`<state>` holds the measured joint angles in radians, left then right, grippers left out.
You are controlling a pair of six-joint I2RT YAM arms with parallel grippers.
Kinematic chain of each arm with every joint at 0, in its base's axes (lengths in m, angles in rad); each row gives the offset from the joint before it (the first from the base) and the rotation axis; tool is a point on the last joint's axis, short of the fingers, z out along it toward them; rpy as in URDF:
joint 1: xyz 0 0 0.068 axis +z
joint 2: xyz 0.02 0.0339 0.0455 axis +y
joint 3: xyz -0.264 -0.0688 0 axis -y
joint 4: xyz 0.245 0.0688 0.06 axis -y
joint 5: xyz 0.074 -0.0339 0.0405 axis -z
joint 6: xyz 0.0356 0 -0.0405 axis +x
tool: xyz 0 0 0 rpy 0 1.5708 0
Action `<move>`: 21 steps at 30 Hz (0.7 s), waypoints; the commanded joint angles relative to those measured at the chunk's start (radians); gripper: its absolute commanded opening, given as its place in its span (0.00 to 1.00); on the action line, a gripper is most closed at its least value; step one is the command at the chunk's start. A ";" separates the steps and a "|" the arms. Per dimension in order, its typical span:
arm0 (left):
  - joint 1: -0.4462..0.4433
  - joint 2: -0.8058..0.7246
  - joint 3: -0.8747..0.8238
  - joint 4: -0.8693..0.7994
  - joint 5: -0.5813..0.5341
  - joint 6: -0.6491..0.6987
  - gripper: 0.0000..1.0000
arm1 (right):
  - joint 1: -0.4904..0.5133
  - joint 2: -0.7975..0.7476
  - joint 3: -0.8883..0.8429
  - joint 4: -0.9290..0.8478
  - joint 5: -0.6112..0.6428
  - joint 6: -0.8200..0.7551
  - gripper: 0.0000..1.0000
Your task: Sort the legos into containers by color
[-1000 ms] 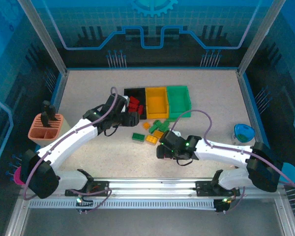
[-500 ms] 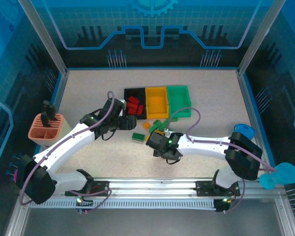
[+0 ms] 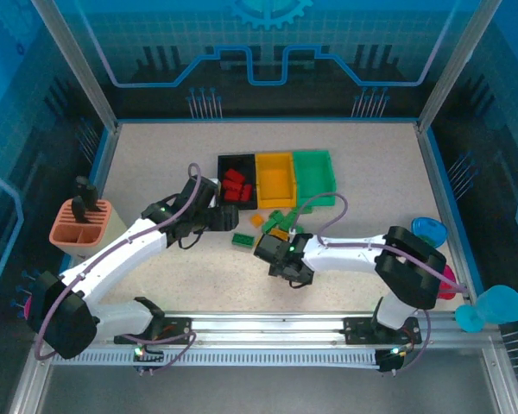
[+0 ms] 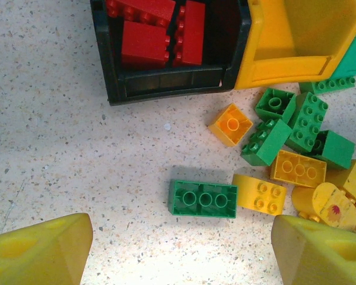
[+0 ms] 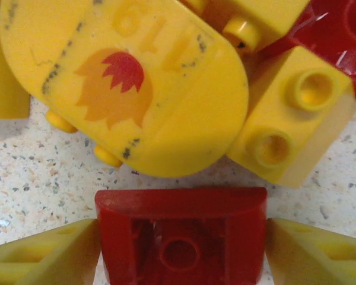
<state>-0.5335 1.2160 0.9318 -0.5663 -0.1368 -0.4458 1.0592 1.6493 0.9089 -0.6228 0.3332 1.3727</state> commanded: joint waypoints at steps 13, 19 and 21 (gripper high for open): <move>-0.005 -0.056 -0.055 0.031 -0.018 0.014 0.79 | 0.052 0.018 0.090 -0.100 0.059 -0.047 0.59; -0.015 -0.219 -0.198 0.147 0.051 -0.001 0.78 | 0.075 0.025 0.280 -0.226 0.172 -0.169 0.59; -0.017 -0.248 -0.225 0.138 0.047 -0.017 0.78 | 0.066 0.036 0.345 -0.240 0.198 -0.222 0.59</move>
<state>-0.5438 1.0103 0.7452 -0.4732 -0.1150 -0.4465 1.1275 1.6707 1.1782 -0.7773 0.4328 1.2366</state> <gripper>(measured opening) 0.781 0.588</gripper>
